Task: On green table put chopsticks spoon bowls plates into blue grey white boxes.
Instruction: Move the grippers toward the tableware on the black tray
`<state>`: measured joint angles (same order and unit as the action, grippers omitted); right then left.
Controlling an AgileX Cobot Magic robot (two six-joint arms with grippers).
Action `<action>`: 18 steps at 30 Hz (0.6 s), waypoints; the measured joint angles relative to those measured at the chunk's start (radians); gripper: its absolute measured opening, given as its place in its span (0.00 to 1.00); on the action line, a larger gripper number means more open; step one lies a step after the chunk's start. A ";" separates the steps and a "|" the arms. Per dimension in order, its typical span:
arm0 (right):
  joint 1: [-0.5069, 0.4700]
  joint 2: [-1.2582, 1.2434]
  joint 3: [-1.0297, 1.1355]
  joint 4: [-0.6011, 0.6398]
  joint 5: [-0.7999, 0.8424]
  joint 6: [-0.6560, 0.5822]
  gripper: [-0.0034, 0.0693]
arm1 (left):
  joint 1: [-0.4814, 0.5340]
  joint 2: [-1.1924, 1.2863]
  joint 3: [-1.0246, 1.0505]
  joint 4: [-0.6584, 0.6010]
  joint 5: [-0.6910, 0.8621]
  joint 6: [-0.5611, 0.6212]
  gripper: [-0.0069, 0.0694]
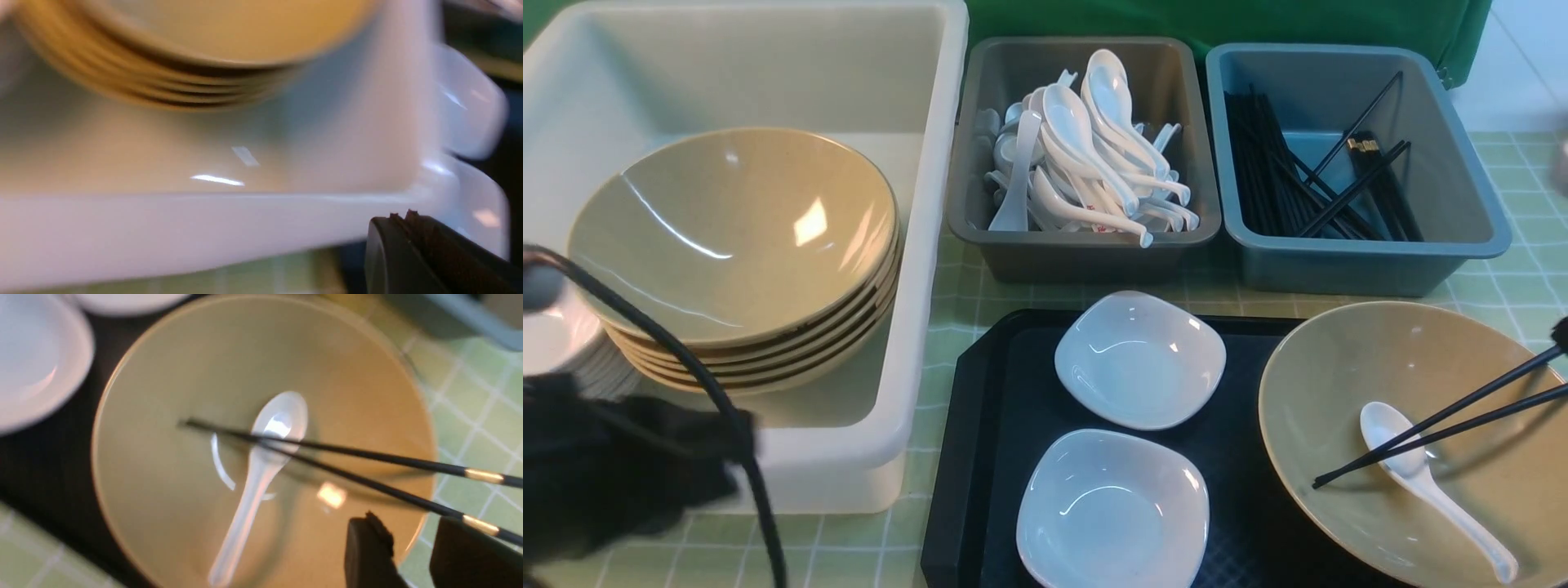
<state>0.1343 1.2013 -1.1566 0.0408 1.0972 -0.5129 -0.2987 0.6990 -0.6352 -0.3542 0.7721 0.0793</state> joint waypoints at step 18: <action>0.195 0.417 -0.065 -0.297 0.072 -0.681 0.65 | -0.141 -0.004 -0.015 -0.589 0.026 0.976 0.09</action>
<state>0.3294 1.6182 -1.2216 -0.2560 1.1693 -1.1940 -0.4399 0.6949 -0.6507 -0.9431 0.7986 1.0554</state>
